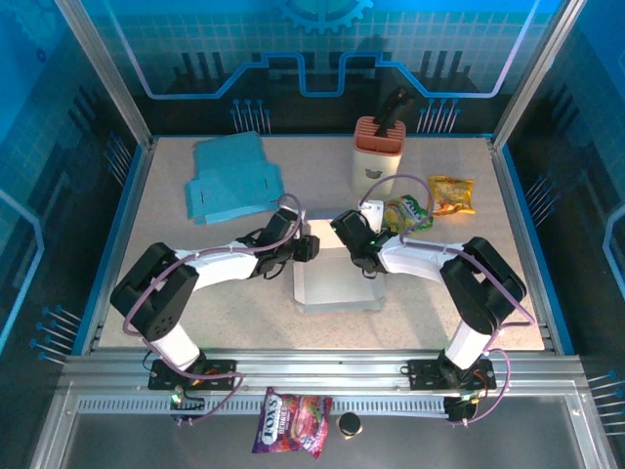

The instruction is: Fold the paper box

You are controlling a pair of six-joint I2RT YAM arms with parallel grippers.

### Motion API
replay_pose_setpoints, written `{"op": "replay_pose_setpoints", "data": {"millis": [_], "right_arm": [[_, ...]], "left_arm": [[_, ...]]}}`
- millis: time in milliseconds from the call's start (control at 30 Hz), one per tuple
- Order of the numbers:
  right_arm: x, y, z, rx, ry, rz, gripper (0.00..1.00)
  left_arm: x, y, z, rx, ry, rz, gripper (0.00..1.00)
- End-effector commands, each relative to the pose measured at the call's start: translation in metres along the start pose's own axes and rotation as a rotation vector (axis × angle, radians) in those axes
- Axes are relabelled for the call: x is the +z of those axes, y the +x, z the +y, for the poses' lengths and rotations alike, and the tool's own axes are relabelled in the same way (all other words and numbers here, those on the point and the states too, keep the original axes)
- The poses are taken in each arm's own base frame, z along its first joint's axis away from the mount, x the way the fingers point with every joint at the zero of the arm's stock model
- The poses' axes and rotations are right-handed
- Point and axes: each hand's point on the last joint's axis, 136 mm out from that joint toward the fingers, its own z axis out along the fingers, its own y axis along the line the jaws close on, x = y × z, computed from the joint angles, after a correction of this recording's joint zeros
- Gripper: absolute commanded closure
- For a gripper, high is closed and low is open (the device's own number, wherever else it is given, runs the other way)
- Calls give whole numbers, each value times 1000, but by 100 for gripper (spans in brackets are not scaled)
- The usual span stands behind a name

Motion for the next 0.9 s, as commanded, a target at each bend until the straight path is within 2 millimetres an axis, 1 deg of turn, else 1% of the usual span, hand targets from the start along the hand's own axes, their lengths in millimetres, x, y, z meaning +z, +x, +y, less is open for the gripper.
{"op": "replay_pose_setpoints", "data": {"millis": [0, 133, 300, 400, 467, 500, 567, 667, 767, 867], "right_arm": [[7, 26, 2, -56, -5, 89, 100], [6, 24, 1, -53, -8, 78, 100], [4, 21, -1, -54, -15, 52, 100], [3, 19, 1, -53, -27, 31, 100], [4, 27, -4, -67, -20, 38, 100], [4, 28, -3, -69, -20, 37, 100], [4, 28, -3, -70, -17, 34, 100], [4, 28, -3, -75, -18, 31, 100], [4, 28, -3, -74, -22, 29, 100], [4, 29, -3, -75, -23, 31, 100]], "left_arm": [[-12, 4, -22, 81, 124, -12, 41], [-17, 10, -21, 96, 136, -20, 39], [-30, 2, -8, 48, 89, -96, 41], [-41, -5, 1, 21, 54, -143, 47], [-45, -8, 10, 4, 35, -164, 57], [-47, -10, 14, -4, 29, -170, 61], [-47, -10, 21, -16, 30, -169, 67], [-45, -10, 26, -9, 25, -159, 69], [-41, -13, 33, -7, 17, -167, 70], [-34, -21, 29, 8, 53, -163, 69]]}}
